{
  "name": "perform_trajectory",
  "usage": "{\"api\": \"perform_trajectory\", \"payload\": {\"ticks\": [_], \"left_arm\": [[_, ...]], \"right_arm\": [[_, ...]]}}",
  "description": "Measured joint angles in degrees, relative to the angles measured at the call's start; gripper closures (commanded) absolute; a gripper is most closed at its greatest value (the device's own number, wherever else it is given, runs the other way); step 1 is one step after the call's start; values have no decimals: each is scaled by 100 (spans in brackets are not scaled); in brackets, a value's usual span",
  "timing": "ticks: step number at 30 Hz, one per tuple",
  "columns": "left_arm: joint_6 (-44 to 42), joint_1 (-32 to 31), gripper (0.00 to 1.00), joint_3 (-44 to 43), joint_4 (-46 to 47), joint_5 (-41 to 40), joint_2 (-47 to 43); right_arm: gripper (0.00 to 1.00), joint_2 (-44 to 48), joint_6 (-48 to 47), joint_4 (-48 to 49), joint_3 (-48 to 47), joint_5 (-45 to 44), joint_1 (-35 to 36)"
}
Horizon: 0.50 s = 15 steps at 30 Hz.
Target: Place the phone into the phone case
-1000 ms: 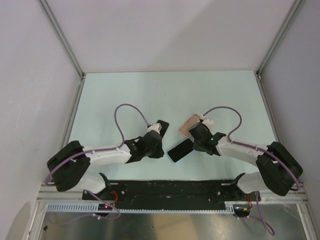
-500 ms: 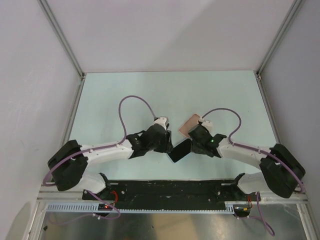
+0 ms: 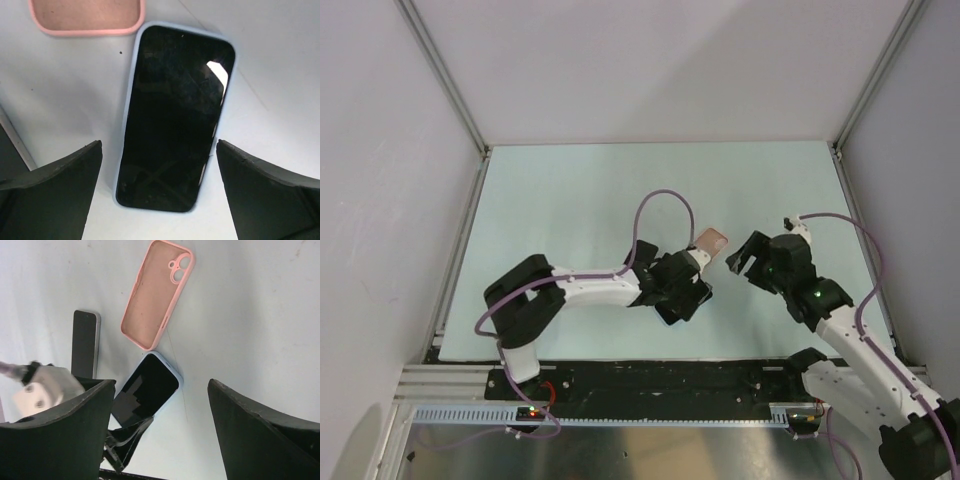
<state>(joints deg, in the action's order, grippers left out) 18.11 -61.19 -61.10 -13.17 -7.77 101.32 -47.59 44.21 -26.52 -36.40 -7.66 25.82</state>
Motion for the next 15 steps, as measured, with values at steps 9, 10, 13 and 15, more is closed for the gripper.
{"api": "perform_trajectory", "payload": {"ticks": [9, 10, 13, 15], "left_arm": [[-844, -31, 2, -282, -116, 234, 476], [-892, -31, 3, -313, -114, 254, 498], [-1021, -31, 21, -426, -87, 350, 605], [-1067, -24, 36, -472, -42, 417, 656]], "right_arm": [[18, 236, -122, -28, 428, 564, -503], [19, 236, -129, -28, 461, 592, -518], [19, 236, -149, -31, 498, 732, -566], [19, 236, -168, -20, 498, 815, -584]]}}
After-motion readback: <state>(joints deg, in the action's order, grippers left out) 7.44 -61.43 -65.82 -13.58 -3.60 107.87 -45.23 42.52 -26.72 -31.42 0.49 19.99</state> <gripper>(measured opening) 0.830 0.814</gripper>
